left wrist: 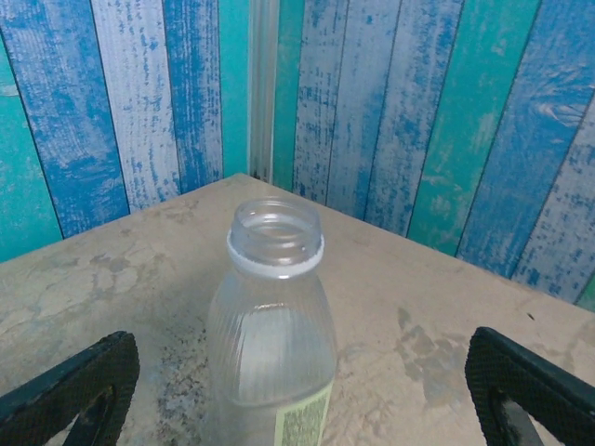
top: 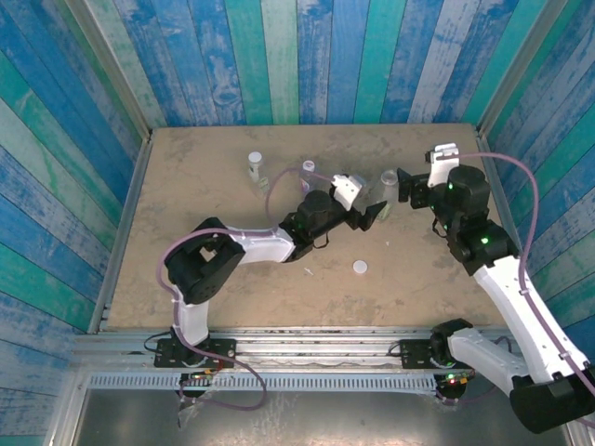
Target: Screw on the bottle caps
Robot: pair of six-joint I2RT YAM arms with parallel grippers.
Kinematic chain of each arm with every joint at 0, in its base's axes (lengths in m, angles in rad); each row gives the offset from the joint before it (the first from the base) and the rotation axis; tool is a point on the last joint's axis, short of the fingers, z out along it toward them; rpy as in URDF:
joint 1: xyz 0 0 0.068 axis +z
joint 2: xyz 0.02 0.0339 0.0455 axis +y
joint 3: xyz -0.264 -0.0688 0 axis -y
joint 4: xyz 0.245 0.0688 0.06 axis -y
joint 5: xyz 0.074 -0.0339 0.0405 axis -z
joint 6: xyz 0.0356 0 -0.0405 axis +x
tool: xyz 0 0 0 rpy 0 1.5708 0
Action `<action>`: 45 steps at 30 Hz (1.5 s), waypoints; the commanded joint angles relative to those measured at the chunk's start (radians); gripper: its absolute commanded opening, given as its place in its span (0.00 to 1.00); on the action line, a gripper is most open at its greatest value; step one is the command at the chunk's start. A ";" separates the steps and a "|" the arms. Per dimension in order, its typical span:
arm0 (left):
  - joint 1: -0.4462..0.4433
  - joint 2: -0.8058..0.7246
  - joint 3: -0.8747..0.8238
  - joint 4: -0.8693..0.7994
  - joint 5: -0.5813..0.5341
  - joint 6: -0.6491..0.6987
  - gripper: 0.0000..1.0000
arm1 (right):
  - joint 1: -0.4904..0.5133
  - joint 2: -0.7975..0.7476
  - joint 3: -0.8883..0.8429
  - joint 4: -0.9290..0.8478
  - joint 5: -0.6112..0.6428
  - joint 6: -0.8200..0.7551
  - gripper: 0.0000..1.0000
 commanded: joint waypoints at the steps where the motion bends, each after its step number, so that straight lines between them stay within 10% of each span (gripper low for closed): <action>1: -0.025 0.102 0.064 0.042 -0.116 -0.038 0.94 | -0.007 -0.028 -0.010 -0.026 0.048 -0.032 0.97; 35: -0.079 0.454 0.401 -0.115 -0.288 -0.095 0.99 | -0.009 -0.079 -0.050 -0.071 -0.014 -0.029 0.97; 45: -0.074 0.449 0.381 -0.097 -0.271 -0.095 0.79 | -0.008 -0.078 -0.060 -0.078 -0.038 -0.011 0.97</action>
